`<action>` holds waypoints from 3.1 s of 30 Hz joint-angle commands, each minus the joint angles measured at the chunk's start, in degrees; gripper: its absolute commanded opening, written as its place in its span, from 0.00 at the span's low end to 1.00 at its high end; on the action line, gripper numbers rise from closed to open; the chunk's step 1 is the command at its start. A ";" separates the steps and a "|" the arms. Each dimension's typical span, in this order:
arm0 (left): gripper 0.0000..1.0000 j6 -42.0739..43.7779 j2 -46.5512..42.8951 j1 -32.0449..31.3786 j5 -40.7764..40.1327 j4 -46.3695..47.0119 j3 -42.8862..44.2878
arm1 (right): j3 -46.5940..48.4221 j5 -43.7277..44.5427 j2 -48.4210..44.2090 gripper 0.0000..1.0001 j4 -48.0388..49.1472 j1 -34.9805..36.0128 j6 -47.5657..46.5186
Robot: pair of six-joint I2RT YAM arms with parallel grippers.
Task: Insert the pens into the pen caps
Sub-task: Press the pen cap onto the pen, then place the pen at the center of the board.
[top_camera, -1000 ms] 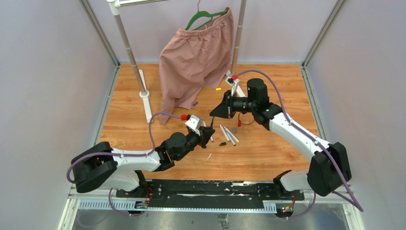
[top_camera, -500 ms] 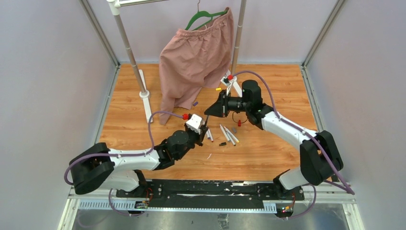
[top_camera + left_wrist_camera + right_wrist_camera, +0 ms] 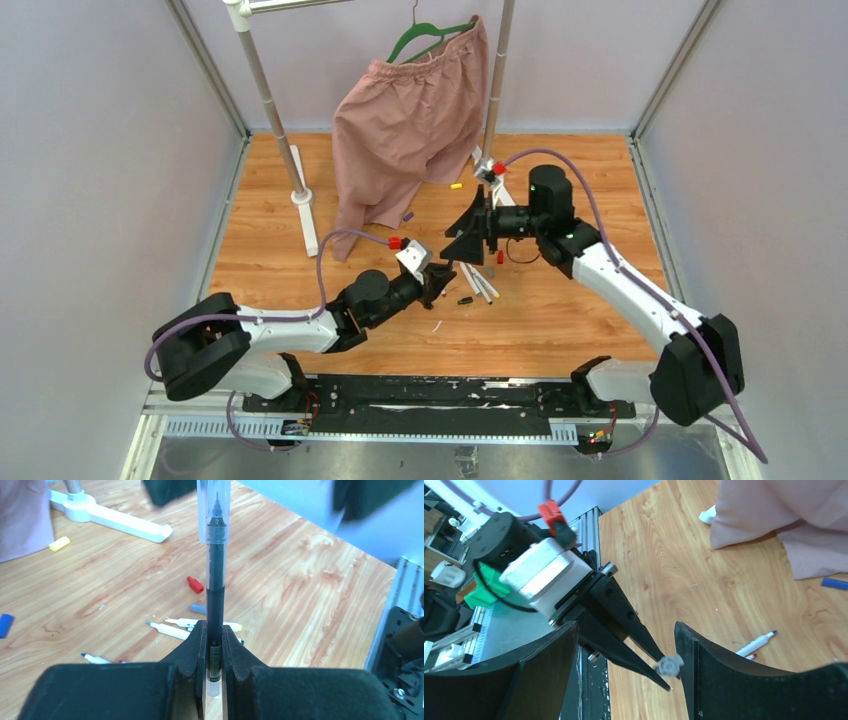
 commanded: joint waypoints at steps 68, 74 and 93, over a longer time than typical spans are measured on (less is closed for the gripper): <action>0.89 -4.64 -21.98 4.76 4.45 -23.78 -7.64 | 6.79 51.01 13.46 0.00 -26.56 -21.75 -39.96; 0.89 -7.67 -24.57 4.78 5.74 -23.73 -10.85 | 9.62 55.73 21.40 0.03 -28.59 -28.16 -39.83; 0.88 -14.15 -36.87 4.78 9.83 -23.79 -16.80 | 17.46 54.05 35.62 0.24 -35.05 -32.33 -39.37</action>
